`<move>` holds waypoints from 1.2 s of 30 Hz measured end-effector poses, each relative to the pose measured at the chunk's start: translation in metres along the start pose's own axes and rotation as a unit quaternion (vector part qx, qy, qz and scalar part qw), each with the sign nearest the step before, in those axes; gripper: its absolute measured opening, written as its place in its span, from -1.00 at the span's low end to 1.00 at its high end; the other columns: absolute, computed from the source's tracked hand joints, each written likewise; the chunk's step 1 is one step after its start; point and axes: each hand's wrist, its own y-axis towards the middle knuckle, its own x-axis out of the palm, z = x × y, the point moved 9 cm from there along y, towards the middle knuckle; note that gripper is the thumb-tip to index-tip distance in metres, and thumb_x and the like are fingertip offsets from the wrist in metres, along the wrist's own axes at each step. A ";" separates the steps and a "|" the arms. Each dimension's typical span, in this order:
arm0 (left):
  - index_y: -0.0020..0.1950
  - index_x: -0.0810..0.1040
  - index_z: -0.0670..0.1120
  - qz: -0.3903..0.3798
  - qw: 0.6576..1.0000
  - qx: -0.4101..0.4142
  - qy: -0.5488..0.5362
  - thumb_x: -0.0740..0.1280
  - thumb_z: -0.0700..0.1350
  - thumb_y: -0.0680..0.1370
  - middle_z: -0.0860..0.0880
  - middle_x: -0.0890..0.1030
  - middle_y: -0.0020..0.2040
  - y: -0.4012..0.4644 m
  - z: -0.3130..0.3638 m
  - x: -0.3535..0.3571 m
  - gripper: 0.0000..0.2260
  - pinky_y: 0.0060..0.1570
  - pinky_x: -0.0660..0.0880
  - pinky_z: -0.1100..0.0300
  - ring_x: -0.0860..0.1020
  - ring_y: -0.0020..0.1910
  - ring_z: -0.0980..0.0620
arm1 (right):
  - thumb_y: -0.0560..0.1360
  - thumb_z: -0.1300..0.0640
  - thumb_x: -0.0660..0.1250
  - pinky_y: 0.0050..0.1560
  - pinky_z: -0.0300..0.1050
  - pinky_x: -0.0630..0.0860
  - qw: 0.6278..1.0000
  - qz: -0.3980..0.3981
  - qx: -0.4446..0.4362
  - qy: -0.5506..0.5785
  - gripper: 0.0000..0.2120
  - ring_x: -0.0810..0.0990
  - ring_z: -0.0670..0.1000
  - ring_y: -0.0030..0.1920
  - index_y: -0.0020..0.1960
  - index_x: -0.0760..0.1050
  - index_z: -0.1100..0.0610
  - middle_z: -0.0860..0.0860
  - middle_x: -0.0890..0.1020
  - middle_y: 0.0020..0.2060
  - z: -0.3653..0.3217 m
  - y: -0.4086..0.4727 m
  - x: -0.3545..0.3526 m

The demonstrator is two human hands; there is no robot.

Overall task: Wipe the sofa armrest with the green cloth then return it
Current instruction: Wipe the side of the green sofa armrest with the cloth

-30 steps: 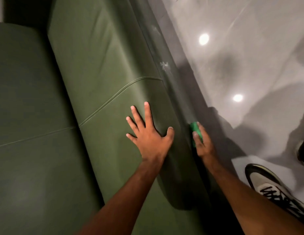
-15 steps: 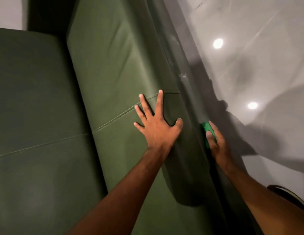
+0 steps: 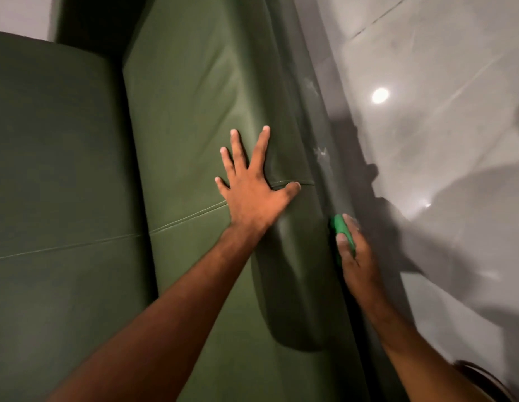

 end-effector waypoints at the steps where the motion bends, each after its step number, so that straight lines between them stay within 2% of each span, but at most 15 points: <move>1: 0.57 0.00 0.38 0.001 1.000 0.001 0.003 0.48 0.19 0.31 0.10 -0.20 0.66 0.000 0.002 0.000 -0.05 0.45 -0.04 -0.48 -0.18 0.64 -0.13 | 0.58 -0.10 0.13 0.50 -0.08 0.21 1.000 -0.008 -0.019 -0.008 -0.51 0.34 -0.02 0.46 0.46 0.33 0.05 0.01 0.42 0.42 -0.004 0.006 0.003; 6: 0.57 0.00 0.36 0.021 1.000 -0.005 0.015 0.43 0.22 0.26 0.08 -0.16 0.67 0.000 0.001 0.001 -0.04 0.47 -0.01 -0.45 -0.14 0.65 -0.14 | 0.58 -0.14 0.14 0.52 0.07 0.22 1.000 0.002 0.013 0.002 -0.51 0.34 0.05 0.47 0.44 0.35 0.06 0.07 0.42 0.45 0.021 0.032 -0.006; 10: 0.59 -0.03 0.33 0.009 1.000 -0.007 0.028 0.40 0.22 0.28 0.05 -0.18 0.67 0.000 0.004 0.002 -0.04 0.48 -0.01 -0.43 -0.17 0.65 -0.14 | 0.57 -0.18 0.14 0.50 0.02 0.25 0.996 0.035 0.082 0.013 -0.47 0.36 0.05 0.45 0.45 0.34 0.07 0.07 0.42 0.44 0.029 0.030 -0.006; 12: 0.59 -0.06 0.32 -0.002 0.999 -0.007 0.033 0.39 0.22 0.29 0.04 -0.21 0.66 0.000 0.005 0.003 -0.03 0.48 -0.03 -0.44 -0.20 0.64 -0.11 | 0.57 -0.20 0.13 0.45 -0.11 0.26 0.994 0.056 0.092 0.014 -0.45 0.37 0.04 0.44 0.46 0.33 0.05 0.06 0.43 0.43 0.017 0.025 -0.006; 14: 0.60 -0.07 0.30 -0.004 0.999 -0.011 0.039 0.39 0.21 0.29 0.03 -0.21 0.67 0.001 0.007 0.001 -0.03 0.48 -0.03 -0.44 -0.22 0.64 -0.10 | 0.56 -0.24 0.10 0.42 -0.17 0.23 0.996 0.044 0.073 -0.001 -0.44 0.34 -0.03 0.44 0.46 0.31 0.01 -0.03 0.41 0.42 -0.008 0.030 0.000; 16: 0.60 -0.08 0.29 -0.012 0.999 -0.018 0.047 0.39 0.22 0.29 0.01 -0.21 0.67 0.002 0.007 0.003 -0.02 0.48 -0.03 -0.43 -0.22 0.64 -0.10 | 0.59 -0.19 0.12 0.44 -0.18 0.21 0.999 0.013 0.024 -0.024 -0.49 0.31 -0.10 0.43 0.45 0.33 0.02 -0.10 0.39 0.38 -0.037 0.044 0.008; 18: 0.60 -0.12 0.30 -0.016 0.998 -0.022 0.056 0.38 0.23 0.30 0.00 -0.22 0.66 0.002 0.009 0.003 -0.01 0.49 -0.05 -0.43 -0.24 0.64 -0.10 | 0.61 -0.12 0.16 0.45 -0.17 0.21 0.999 -0.015 0.001 -0.041 -0.54 0.30 -0.08 0.44 0.45 0.32 0.03 -0.04 0.39 0.41 -0.053 0.063 0.013; 21: 0.58 -0.16 0.33 -0.009 0.998 -0.021 0.053 0.34 0.26 0.29 -0.01 -0.22 0.66 0.003 0.006 0.004 -0.01 0.50 -0.07 -0.41 -0.25 0.64 -0.09 | 0.58 -0.17 0.12 0.49 -0.04 0.22 0.998 -0.020 -0.011 -0.065 -0.48 0.30 0.04 0.47 0.46 0.27 0.04 0.08 0.38 0.45 -0.042 0.077 0.013; 25: 0.60 -0.12 0.29 -0.012 0.998 -0.022 0.055 0.30 0.30 0.28 -0.03 -0.21 0.67 0.003 0.007 0.006 -0.03 0.50 -0.08 -0.40 -0.23 0.64 -0.11 | 0.56 -0.20 0.10 0.48 0.07 0.26 0.993 0.005 0.113 -0.028 -0.43 0.34 0.10 0.45 0.48 0.23 0.04 0.13 0.38 0.43 -0.008 0.082 0.009; 28: 0.61 -0.08 0.25 -0.003 0.999 -0.011 0.046 0.25 0.37 0.30 -0.07 -0.17 0.67 0.005 0.006 0.005 -0.06 0.49 -0.05 -0.42 -0.19 0.64 -0.14 | 0.52 -0.25 0.05 0.45 0.13 0.30 0.985 0.037 0.155 -0.060 -0.33 0.38 0.20 0.41 0.49 0.22 0.13 0.22 0.41 0.40 -0.008 0.069 0.006; 31: 0.61 -0.06 0.24 0.009 0.999 -0.003 0.035 0.22 0.38 0.34 -0.08 -0.15 0.67 0.003 0.005 0.005 -0.10 0.48 -0.05 -0.43 -0.19 0.64 -0.15 | 0.60 -0.14 0.04 0.42 0.10 0.31 0.986 0.060 0.098 -0.120 -0.43 0.38 0.21 0.40 0.49 0.21 0.17 0.23 0.41 0.40 -0.030 0.049 0.005; 36: 0.62 -0.02 0.23 0.023 0.999 0.003 0.025 0.25 0.36 0.35 -0.07 -0.14 0.67 0.003 0.004 0.007 -0.11 0.49 -0.05 -0.41 -0.18 0.65 -0.14 | 0.62 -0.14 0.03 0.50 0.02 0.20 0.992 0.005 -0.018 -0.125 -0.50 0.26 0.08 0.49 0.51 0.20 0.02 0.11 0.34 0.48 -0.052 0.071 0.019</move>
